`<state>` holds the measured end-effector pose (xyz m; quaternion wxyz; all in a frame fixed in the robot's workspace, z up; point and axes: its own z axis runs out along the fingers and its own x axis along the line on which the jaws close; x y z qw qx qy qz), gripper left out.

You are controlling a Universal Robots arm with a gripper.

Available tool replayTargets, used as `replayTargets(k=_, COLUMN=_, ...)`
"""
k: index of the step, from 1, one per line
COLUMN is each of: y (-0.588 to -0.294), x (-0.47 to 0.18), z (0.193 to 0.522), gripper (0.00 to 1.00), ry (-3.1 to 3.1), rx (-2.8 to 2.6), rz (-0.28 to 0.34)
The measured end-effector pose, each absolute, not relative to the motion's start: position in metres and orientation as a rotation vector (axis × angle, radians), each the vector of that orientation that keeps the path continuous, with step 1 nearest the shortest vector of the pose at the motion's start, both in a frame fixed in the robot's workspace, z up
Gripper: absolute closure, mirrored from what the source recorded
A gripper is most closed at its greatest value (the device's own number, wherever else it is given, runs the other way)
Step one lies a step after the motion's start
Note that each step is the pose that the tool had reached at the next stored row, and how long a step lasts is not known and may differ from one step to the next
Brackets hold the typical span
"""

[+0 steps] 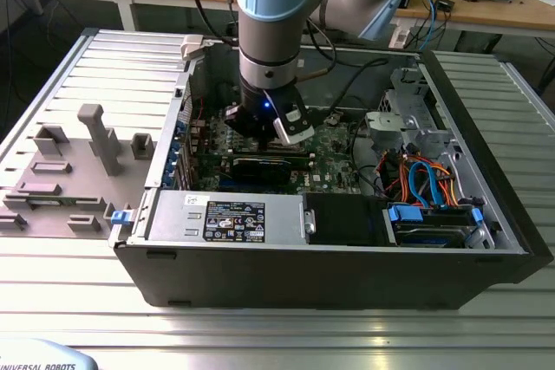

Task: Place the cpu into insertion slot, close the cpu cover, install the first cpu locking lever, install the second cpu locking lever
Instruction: 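Install the second cpu locking lever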

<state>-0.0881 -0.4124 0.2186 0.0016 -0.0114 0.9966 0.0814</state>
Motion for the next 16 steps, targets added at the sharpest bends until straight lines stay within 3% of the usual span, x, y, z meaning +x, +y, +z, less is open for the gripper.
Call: replayTargets(k=16, y=-0.417, x=-0.101, z=0.209, gripper=0.89, ry=3.117, rx=-0.033, rz=0.356)
